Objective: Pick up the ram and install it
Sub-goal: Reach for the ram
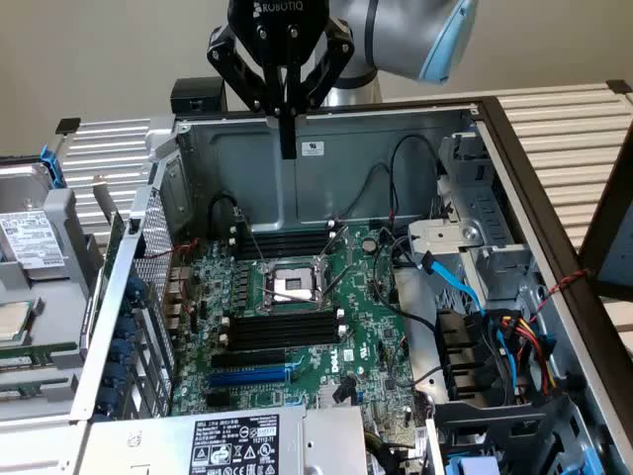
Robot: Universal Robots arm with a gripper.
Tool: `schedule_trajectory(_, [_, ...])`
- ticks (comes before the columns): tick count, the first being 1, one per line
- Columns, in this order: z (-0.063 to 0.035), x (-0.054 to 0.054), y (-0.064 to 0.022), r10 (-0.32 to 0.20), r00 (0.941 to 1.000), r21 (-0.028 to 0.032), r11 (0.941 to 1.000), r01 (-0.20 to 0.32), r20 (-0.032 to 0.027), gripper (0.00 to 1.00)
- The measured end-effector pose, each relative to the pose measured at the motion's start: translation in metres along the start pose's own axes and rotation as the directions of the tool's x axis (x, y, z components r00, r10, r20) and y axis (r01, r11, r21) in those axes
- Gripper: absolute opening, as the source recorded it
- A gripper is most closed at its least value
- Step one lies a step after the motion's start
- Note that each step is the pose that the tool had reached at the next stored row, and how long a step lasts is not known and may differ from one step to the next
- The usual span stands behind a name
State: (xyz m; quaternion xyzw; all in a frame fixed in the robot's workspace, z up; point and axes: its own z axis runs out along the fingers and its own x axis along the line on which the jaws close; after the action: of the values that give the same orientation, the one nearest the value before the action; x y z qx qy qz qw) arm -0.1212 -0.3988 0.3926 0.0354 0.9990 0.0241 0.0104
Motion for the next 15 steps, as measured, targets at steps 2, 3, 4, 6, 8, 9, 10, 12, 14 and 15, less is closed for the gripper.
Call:
schedule_trajectory(2, [0.0000,0.0000,0.0000,0.000,1.0000,0.0001,1.0000,0.000,0.0000,0.11])
schedule_trajectory(3, [0.0000,0.0000,0.0000,0.000,1.0000,0.0000,1.0000,0.000,0.0000,0.11])
schedule_trajectory(4, [0.0000,0.0000,0.0000,0.000,1.0000,0.0001,1.0000,0.000,0.0000,0.11])
schedule_trajectory(6, [0.0000,0.0000,0.0000,0.000,1.0000,0.0001,1.0000,0.000,0.0000,0.11])
schedule_trajectory(8, [0.0000,0.0000,0.0000,0.000,1.0000,0.0000,1.0000,0.000,0.0000,0.11])
schedule_trajectory(9, [0.0000,0.0000,0.0000,0.000,1.0000,0.0000,1.0000,0.000,0.0000,0.11])
schedule_trajectory(10, [0.0000,0.0000,0.0000,0.000,1.0000,0.0000,1.0000,0.000,0.0000,0.11])
schedule_trajectory(12, [0.0000,0.0000,0.0000,0.000,1.0000,0.0000,1.0000,0.000,0.0000,0.11])
schedule_trajectory(14, [-0.0001,0.0005,0.0000,0.000,1.0000,0.0001,1.0000,0.000,0.0000,0.11])
schedule_trajectory(15, [-0.0001,0.0019,-0.0002,0.000,1.0000,0.0002,1.0000,0.000,0.0000,0.11])
